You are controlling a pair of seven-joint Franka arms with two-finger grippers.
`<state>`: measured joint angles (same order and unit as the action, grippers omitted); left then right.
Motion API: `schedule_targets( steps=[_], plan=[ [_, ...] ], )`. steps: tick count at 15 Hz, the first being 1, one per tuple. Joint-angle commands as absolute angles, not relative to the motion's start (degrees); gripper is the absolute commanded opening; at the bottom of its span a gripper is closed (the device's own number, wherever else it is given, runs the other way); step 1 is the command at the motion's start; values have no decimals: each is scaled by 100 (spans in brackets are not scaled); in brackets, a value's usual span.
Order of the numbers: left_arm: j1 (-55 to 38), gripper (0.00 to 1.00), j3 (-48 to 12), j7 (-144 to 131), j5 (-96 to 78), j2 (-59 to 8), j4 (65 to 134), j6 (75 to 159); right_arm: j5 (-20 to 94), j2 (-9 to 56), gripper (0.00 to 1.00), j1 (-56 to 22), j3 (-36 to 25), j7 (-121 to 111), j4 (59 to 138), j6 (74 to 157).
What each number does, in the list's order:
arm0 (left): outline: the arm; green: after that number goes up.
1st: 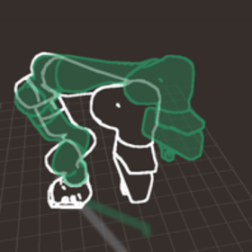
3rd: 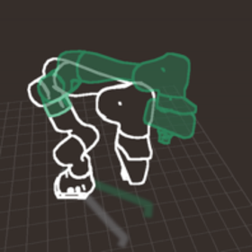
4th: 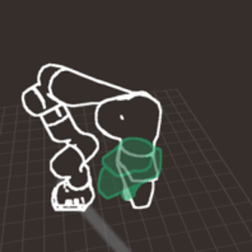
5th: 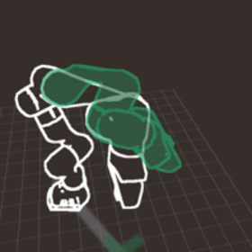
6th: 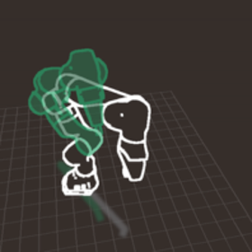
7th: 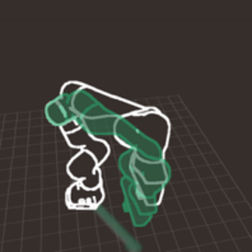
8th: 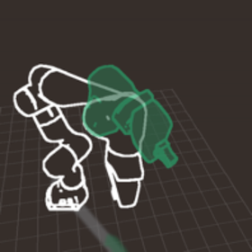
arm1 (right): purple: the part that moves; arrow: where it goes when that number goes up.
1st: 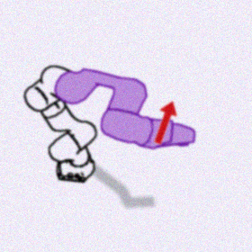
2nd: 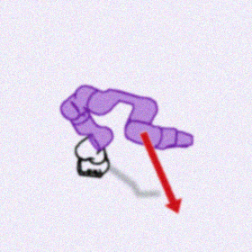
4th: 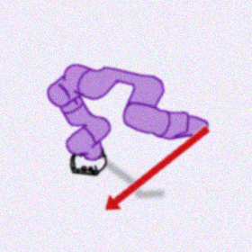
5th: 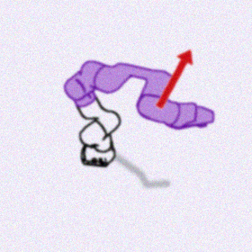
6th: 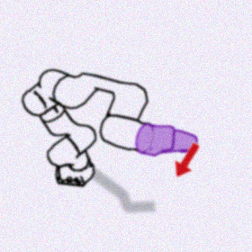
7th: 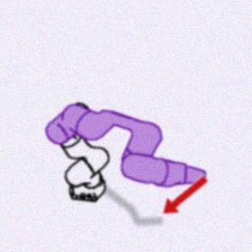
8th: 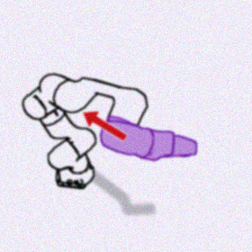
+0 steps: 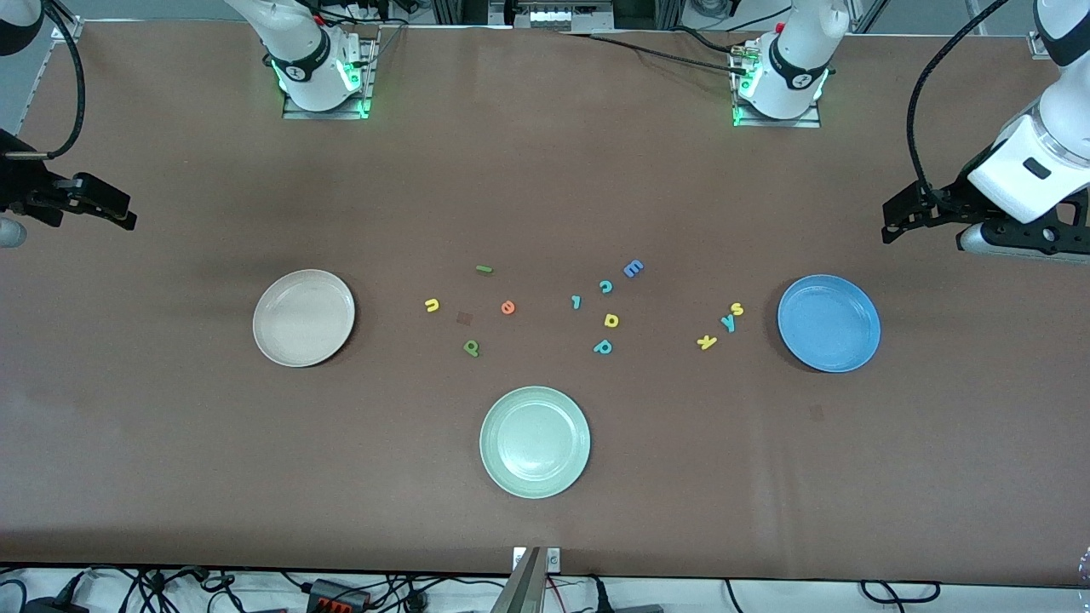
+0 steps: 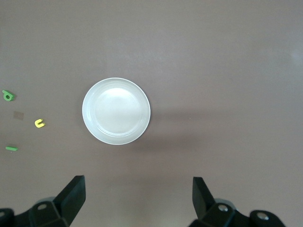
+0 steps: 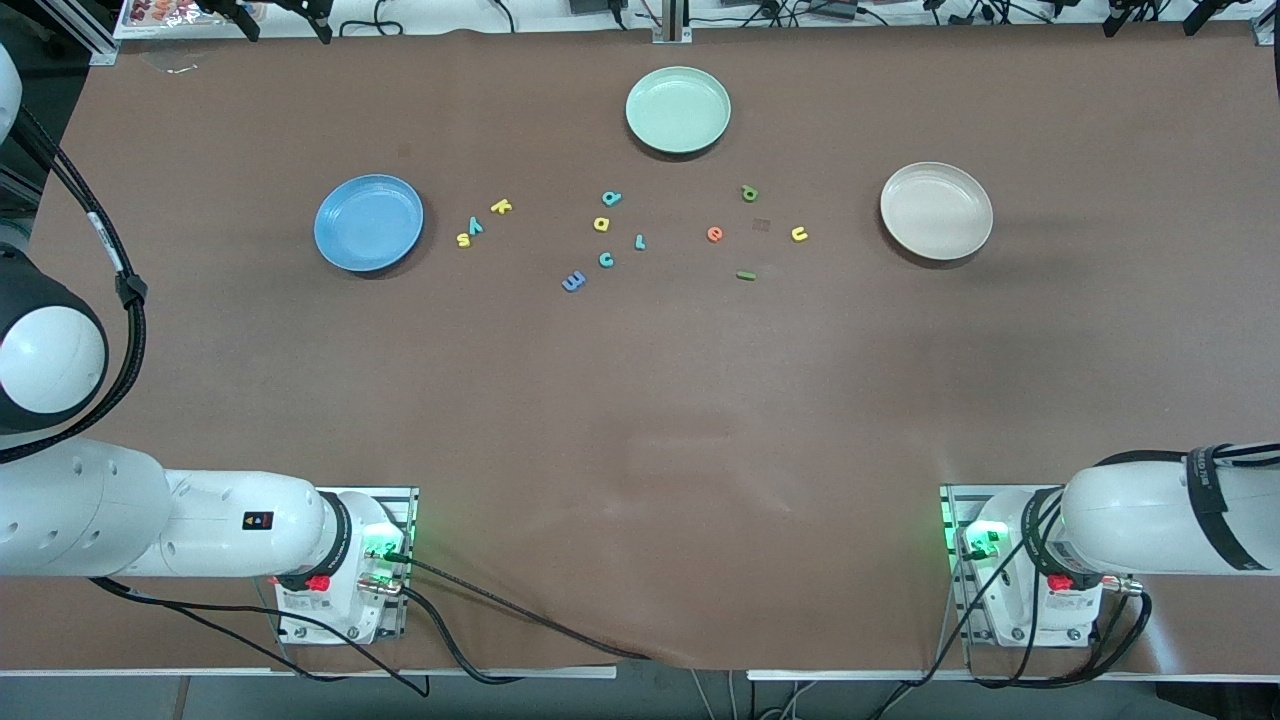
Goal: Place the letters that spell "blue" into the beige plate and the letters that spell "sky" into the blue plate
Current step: 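Move both grippers out from rest toward the scattered letters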
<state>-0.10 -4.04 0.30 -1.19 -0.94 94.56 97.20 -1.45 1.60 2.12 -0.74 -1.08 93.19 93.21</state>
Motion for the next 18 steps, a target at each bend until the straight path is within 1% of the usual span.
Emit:
schedule_targets(
  steps=[1, 12, 16, 18],
  plan=[
    [-9, 100, -448, -18, -35, 26, 9554, 9765, -220, 18, 100, 255, -53, -220, 9466, 9308],
    [-35, 100, -448, -35, -44, -8, 9492, 9703, -228, 61, 100, 229, -44, -229, 9448, 9316],
    [-79, 100, -457, 9, -44, -35, 9483, 9344, -229, 114, 100, 220, -44, -229, 9439, 9316],
    [-79, 100, -544, 44, -53, -140, 9475, 9290, -220, 175, 100, 220, -44, -229, 9439, 9316]
  ],
)
